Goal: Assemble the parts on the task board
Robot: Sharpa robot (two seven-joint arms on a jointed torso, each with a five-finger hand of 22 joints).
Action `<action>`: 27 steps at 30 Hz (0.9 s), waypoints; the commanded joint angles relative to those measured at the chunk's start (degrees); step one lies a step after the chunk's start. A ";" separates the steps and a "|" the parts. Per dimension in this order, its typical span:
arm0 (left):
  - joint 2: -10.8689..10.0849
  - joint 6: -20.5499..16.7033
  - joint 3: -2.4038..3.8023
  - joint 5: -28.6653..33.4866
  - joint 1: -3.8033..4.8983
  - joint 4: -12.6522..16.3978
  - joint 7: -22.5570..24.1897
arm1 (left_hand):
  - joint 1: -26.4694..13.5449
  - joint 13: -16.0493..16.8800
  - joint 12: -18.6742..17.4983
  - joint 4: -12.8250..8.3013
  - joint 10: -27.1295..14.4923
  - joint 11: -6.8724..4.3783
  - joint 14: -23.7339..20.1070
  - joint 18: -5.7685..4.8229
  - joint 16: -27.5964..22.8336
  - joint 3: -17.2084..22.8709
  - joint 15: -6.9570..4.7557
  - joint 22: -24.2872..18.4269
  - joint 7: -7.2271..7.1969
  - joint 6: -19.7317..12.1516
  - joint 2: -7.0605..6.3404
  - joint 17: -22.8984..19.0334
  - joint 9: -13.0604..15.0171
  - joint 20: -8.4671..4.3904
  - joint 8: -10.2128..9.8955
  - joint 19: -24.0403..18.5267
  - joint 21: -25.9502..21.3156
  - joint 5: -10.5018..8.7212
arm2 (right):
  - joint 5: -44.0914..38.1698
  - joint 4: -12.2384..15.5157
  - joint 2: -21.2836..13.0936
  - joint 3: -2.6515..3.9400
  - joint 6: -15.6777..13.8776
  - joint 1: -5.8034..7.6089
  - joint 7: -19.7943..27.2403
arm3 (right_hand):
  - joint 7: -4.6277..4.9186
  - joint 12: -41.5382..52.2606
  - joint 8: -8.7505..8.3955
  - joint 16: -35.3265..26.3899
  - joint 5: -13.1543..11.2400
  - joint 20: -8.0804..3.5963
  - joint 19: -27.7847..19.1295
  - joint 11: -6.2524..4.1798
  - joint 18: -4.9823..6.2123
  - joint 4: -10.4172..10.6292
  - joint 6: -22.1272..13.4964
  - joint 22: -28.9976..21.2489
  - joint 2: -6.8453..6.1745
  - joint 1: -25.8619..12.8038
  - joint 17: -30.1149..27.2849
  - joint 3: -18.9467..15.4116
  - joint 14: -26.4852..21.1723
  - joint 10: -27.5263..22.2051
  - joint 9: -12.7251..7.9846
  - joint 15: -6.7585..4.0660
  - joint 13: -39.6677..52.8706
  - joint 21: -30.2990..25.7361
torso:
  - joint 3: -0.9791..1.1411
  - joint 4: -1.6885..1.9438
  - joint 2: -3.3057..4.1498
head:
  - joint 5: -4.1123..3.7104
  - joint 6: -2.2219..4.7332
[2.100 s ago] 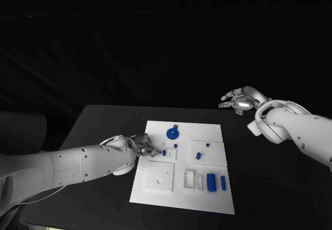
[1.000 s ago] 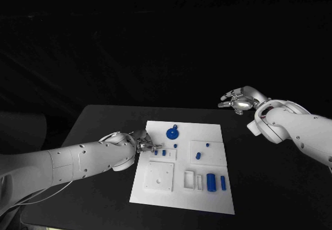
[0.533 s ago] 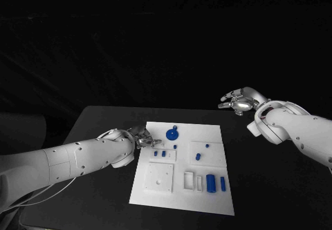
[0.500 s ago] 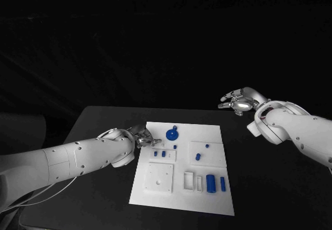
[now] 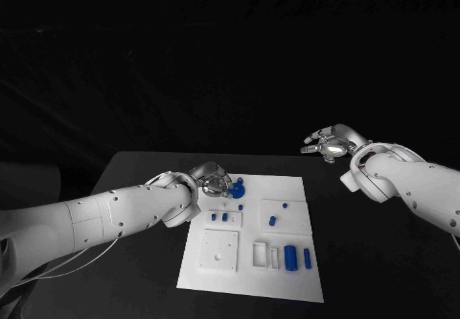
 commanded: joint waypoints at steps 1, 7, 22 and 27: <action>1.00 2.74 0.00 -4.36 0.06 -0.32 4.75 | 0.34 -2.43 -3.90 -1.20 -0.06 0.89 0.21 0.27 -0.05 0.79 0.22 0.30 -0.03 -0.53 0.78 -0.11 -0.58 -3.09 -0.67 0.61 -0.25 0.35 | 0.11 -0.08 0.13 0.02 0.56 -0.18 0.86 | 1.58 0.26 0.32 -0.27 0.19 -0.28 0.02 0.04 4.01 0.23 -1.10 0.76 0.25 -0.35 0.09 0.27 0.44 -0.39 -0.05 0.08 -0.09 -0.27 | -0.02 0.02 0.09 | -0.22 0.12; 4.12 4.29 -0.15 -10.89 0.17 -3.02 4.93 | 1.10 -7.98 -12.76 -1.38 -1.01 2.67 -0.05 1.03 -0.31 0.91 1.52 0.90 -0.09 -1.28 1.31 -0.44 -2.33 -1.86 -2.38 0.52 -0.74 0.11 | 0.15 -0.13 0.26 0.02 0.54 -0.25 0.88 | 1.58 0.27 0.33 -0.27 0.19 -0.28 0.02 0.04 4.01 0.22 -1.09 0.76 0.28 -0.32 0.10 0.29 0.44 -0.39 -0.06 0.08 -0.11 -0.27 | -0.01 0.06 0.04 | -0.28 0.08; 9.40 5.99 -1.38 -23.17 0.07 -9.21 5.10 | 0.03 -10.83 -16.36 -0.95 1.42 2.89 1.27 1.87 0.84 -0.25 1.62 1.58 0.18 0.43 0.63 -0.15 -3.31 -1.68 -2.35 2.02 -0.45 -0.50 | 0.15 0.15 0.45 0.02 0.56 -0.30 0.91 | 1.58 0.30 0.34 -0.27 0.19 -0.27 0.04 0.04 4.01 0.23 -1.08 0.77 0.32 -0.33 0.10 0.31 0.46 -0.39 -0.06 0.08 -0.15 -0.28 | -0.01 -0.05 0.19 | -0.50 0.07; 10.12 7.31 -1.53 -25.28 0.04 -10.29 4.87 | -0.26 -11.44 -17.22 -0.72 1.77 2.86 1.86 2.17 1.72 -0.44 1.54 1.91 0.17 0.55 0.29 0.19 -3.60 -1.80 -2.49 2.79 -0.05 -0.81 | 0.15 0.18 0.50 0.02 0.57 -0.30 0.90 | 1.58 0.31 0.34 -0.27 0.20 -0.27 0.05 0.04 4.01 0.23 -1.07 0.78 0.32 -0.33 0.10 0.31 0.47 -0.38 -0.06 0.07 -0.16 -0.28 | -0.03 -0.10 0.17 | -0.50 -0.07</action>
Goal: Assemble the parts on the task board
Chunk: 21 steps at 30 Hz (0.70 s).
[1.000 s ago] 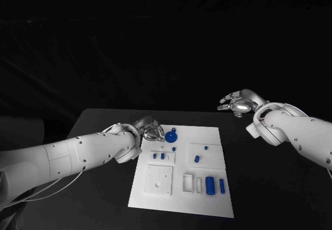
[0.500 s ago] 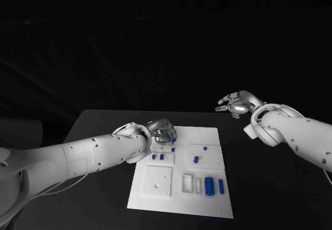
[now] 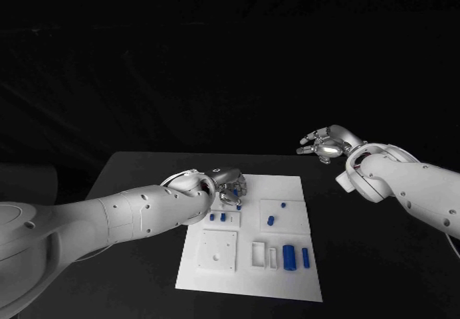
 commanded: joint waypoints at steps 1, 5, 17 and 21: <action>0.44 2.31 -0.13 -4.98 -0.01 -0.58 0.56 | -0.70 -0.37 -0.60 0.03 0.51 -0.03 0.66 1.34 0.78 -0.38 -0.01 0.25 -0.02 0.33 -0.17 0.30 -0.20 -1.42 0.00 0.72 0.46 -0.38 | -0.03 0.17 0.08 0.02 0.57 -0.03 0.66 | 1.54 0.31 0.34 -0.28 0.20 -0.40 0.14 0.04 4.00 0.08 -1.00 0.77 0.32 -0.33 0.07 0.15 0.47 -0.38 -0.06 0.07 -0.11 -0.28 | 0.02 -0.01 -0.02 | 0.00 -0.18; 0.73 3.14 -0.69 -6.49 -0.04 -1.03 0.44 | -0.71 -0.96 -1.51 0.18 0.64 -0.06 1.38 1.77 2.30 -0.56 -0.08 0.78 0.04 0.31 -0.49 0.89 -0.49 -1.55 -0.18 1.78 1.21 -0.52 | -0.03 0.24 0.13 0.02 0.56 -0.03 0.66 | 1.54 0.32 0.35 -0.28 0.20 -0.40 0.14 0.04 4.00 0.08 -1.00 0.78 0.32 -0.33 0.07 0.15 0.47 -0.38 -0.06 0.07 -0.12 -0.28 | 0.02 0.05 0.00 | -0.06 -0.23; 1.60 3.32 -1.04 -7.41 -0.54 -2.25 0.68 | -0.65 -1.93 -3.02 0.68 0.93 -0.09 2.89 2.77 4.78 -0.70 -0.19 1.91 0.10 0.33 -0.71 1.59 -0.93 -1.64 -0.41 3.63 2.84 -0.50 | -0.03 0.28 0.24 0.02 0.53 -0.02 0.70 | 1.54 0.34 0.35 -0.28 0.21 -0.40 0.16 0.04 4.00 0.07 -0.99 0.79 0.33 -0.33 0.07 0.16 0.49 -0.38 -0.07 0.07 -0.14 -0.28 | -0.02 -0.02 0.01 | -0.01 -0.40; 2.06 3.32 -1.20 -7.53 -0.62 -3.02 0.83 | -0.54 -2.06 -3.15 0.82 1.47 -0.23 3.75 3.12 5.92 -0.70 -0.35 2.23 0.07 0.46 -0.38 1.94 -1.01 -1.79 -0.39 4.45 3.55 -0.10 | -0.03 0.44 0.28 0.02 0.51 -0.02 0.71 | 1.54 0.34 0.35 -0.28 0.21 -0.40 0.16 0.04 4.00 0.07 -0.99 0.79 0.32 -0.34 0.07 0.16 0.49 -0.38 -0.07 0.07 -0.15 -0.29 | -0.01 -0.06 0.05 | -0.08 -0.47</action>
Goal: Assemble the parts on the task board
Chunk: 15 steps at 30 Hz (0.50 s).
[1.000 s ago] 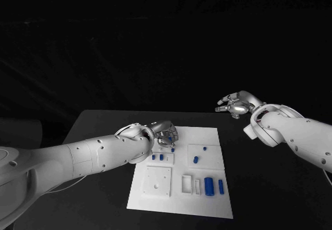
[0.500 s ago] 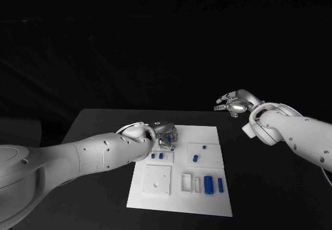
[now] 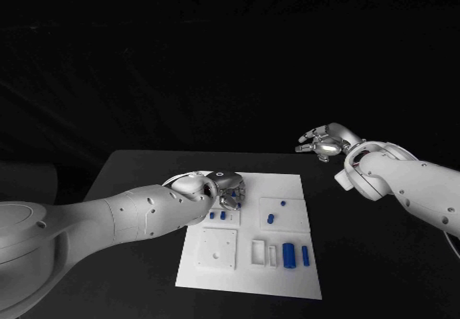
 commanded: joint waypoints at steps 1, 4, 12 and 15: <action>0.49 0.70 -0.03 -1.22 -0.06 -0.62 0.83 | -0.10 -0.13 -0.43 0.20 0.42 -0.01 0.47 1.85 0.52 -0.05 -0.05 0.98 0.04 0.54 0.14 0.14 -0.07 -0.57 -0.14 0.48 0.38 0.19 | -0.06 0.23 0.07 0.02 0.51 -0.02 0.66 | 1.38 0.35 0.35 -0.28 0.21 -0.37 -0.07 0.04 4.01 0.07 -1.07 0.76 0.32 -0.34 0.09 0.16 0.49 -0.38 -0.07 0.07 -0.10 -0.29 | 0.01 -0.07 0.09 | -0.04 -0.06; 0.76 0.55 -0.10 -1.48 -0.33 -1.30 0.93 | 0.03 -0.23 -0.55 0.18 0.66 -0.07 0.72 2.00 0.93 0.02 -0.13 1.05 -0.01 0.68 0.41 0.22 -0.10 -0.63 -0.08 0.76 0.66 0.38 | -0.06 0.35 0.01 0.02 0.43 -0.02 0.68 | 1.38 0.35 0.36 -0.28 0.21 -0.37 -0.07 0.04 4.01 0.07 -1.07 0.76 0.33 -0.34 0.09 0.16 0.48 -0.39 -0.07 0.07 -0.10 -0.29 | 0.01 -0.07 0.08 | -0.07 -0.13; 1.31 -2.07 -0.13 -0.86 -1.49 -2.82 2.36 | 0.18 -0.33 -0.69 0.16 0.89 -0.14 1.08 2.17 1.40 0.12 -0.22 1.12 -0.05 0.78 0.75 0.30 -0.14 -0.71 -0.05 1.15 1.02 0.63 | -0.07 0.69 -0.15 0.03 0.14 -0.01 0.82 | 1.38 0.35 0.36 -0.29 0.20 -0.36 -0.08 0.04 4.01 0.07 -1.07 0.76 0.33 -0.34 0.08 0.17 0.48 -0.39 -0.07 0.07 -0.11 -0.29 | 0.00 -0.02 0.11 | -0.17 -0.27; 1.74 -2.17 -0.13 -0.78 -1.67 -3.41 2.61 | 0.21 -0.43 -0.81 0.21 1.16 -0.24 1.60 2.38 1.87 0.20 -0.31 1.14 -0.04 0.82 1.08 0.34 -0.21 -0.82 -0.06 1.74 1.47 0.89 | -0.07 0.74 -0.10 0.03 0.16 -0.01 0.82 | 1.38 0.34 0.36 -0.31 0.21 -0.36 -0.09 0.04 4.01 0.07 -1.06 0.76 0.34 -0.33 0.08 0.18 0.46 -0.41 -0.07 0.07 -0.13 -0.31 | -0.01 -0.03 0.11 | -0.23 -0.32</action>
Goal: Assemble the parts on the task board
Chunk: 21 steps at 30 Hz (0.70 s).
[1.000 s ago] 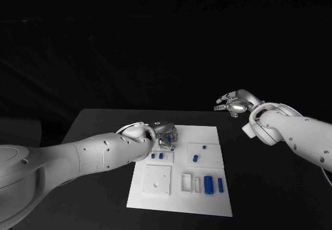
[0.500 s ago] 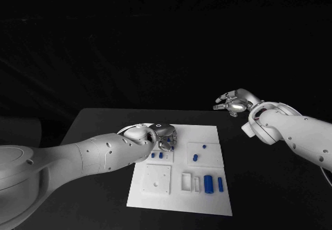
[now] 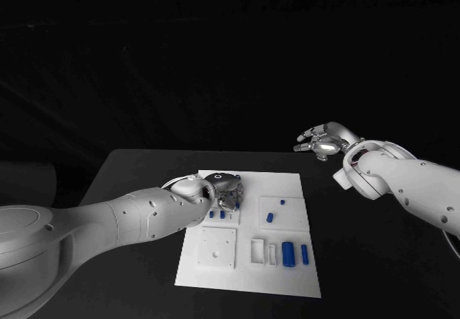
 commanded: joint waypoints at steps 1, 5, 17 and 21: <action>0.58 -1.23 -0.06 0.08 -0.28 -0.45 1.45 | -0.10 -0.08 -0.23 0.24 0.48 0.06 0.34 2.40 0.28 0.21 -0.02 1.14 -0.05 0.42 0.73 0.03 -0.07 -0.30 -0.07 0.42 0.40 0.36 | -0.08 0.21 0.03 0.03 0.21 -0.02 0.73 | 1.37 0.34 0.36 -0.32 0.21 -0.26 0.05 0.04 4.00 0.08 -1.04 0.76 0.34 -0.33 0.08 0.19 0.46 -0.42 -0.07 0.07 -0.08 -0.32 | 0.00 0.00 -0.02 | -0.08 -0.10; 0.79 -1.30 -0.06 0.10 -0.31 -0.86 1.01 | -0.15 -0.13 -0.29 0.30 0.59 0.04 0.46 2.46 0.37 0.25 -0.03 1.12 -0.04 0.40 0.91 0.00 -0.11 -0.31 -0.09 0.54 0.51 0.38 | -0.08 0.18 0.10 0.03 0.39 -0.02 0.68 | 1.37 0.33 0.36 -0.36 0.20 -0.25 0.03 0.04 4.00 0.08 -1.04 0.76 0.35 -0.33 0.07 0.20 0.43 -0.44 -0.08 0.07 -0.11 -0.35 | 0.04 0.05 -0.06 | -0.10 -0.20; 0.78 0.05 -0.06 0.11 -0.31 -1.25 -0.15 | -0.27 -0.60 -0.73 0.60 1.06 0.06 0.68 2.78 0.27 0.73 0.00 0.93 0.00 0.39 1.84 -0.58 -0.35 -0.14 -0.16 0.65 0.59 0.39 | -0.08 0.17 0.08 0.03 0.46 -0.02 0.64 | 1.37 0.34 0.38 -0.39 0.20 -0.24 0.03 0.03 4.00 0.08 -1.02 0.76 0.37 -0.33 0.06 0.22 0.43 -0.44 -0.08 0.07 -0.15 -0.37 | 0.06 0.08 -0.11 | -0.17 -0.29; 0.74 0.38 -0.06 -0.23 -0.31 -1.30 -0.29 | 0.87 -0.39 -0.12 -0.07 2.83 -0.60 1.28 2.86 0.73 1.36 -0.64 0.98 -0.33 1.16 2.62 -0.63 -0.29 -0.51 0.25 1.09 0.96 0.52 | -0.08 0.19 0.05 0.03 0.46 -0.02 0.64 | 1.37 0.34 0.38 -0.40 0.19 -0.23 0.02 0.03 4.00 0.08 -1.01 0.76 0.36 -0.33 0.05 0.23 0.43 -0.44 -0.08 0.07 -0.16 -0.38 | 0.03 0.04 -0.13 | -0.12 -0.26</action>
